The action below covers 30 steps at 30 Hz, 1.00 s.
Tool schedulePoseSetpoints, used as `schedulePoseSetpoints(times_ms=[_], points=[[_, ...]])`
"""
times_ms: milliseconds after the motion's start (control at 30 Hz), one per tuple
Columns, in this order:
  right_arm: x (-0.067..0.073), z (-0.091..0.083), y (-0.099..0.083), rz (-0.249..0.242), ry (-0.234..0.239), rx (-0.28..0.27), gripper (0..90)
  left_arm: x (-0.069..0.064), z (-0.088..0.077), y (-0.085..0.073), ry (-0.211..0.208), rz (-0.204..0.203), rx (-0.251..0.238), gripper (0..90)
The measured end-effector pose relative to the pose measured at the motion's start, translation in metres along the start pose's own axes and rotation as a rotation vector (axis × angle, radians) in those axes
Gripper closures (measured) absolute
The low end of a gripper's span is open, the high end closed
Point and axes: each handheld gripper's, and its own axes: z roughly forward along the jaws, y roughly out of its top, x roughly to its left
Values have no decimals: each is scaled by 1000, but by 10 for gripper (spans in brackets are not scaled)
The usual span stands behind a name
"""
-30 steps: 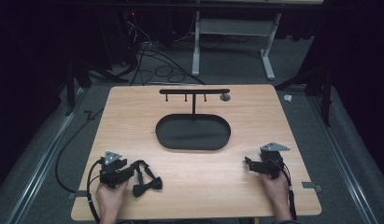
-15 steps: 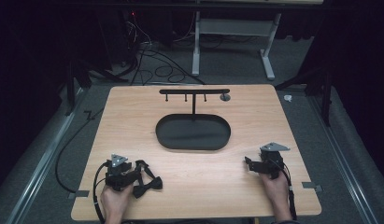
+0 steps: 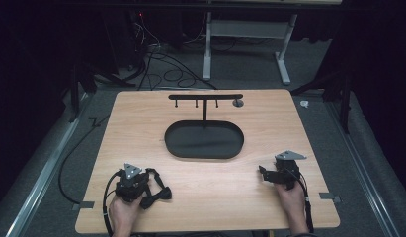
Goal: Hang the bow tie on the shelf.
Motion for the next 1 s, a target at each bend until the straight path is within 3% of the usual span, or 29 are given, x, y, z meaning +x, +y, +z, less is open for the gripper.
schedulePoseSetpoints(times_ms=[67,233,600,1000], points=[[0,0,0,2,1,1,229,1,1,1,-10,-13,1,866],[0,0,0,2,1,1,229,4,1,0,-43,-33,-8,875],[0,0,0,1,2,-1,229,2,-2,6,-100,-29,-27,879],[0,0,0,2,3,2,228,-7,-22,32,-149,22,-98,879]])
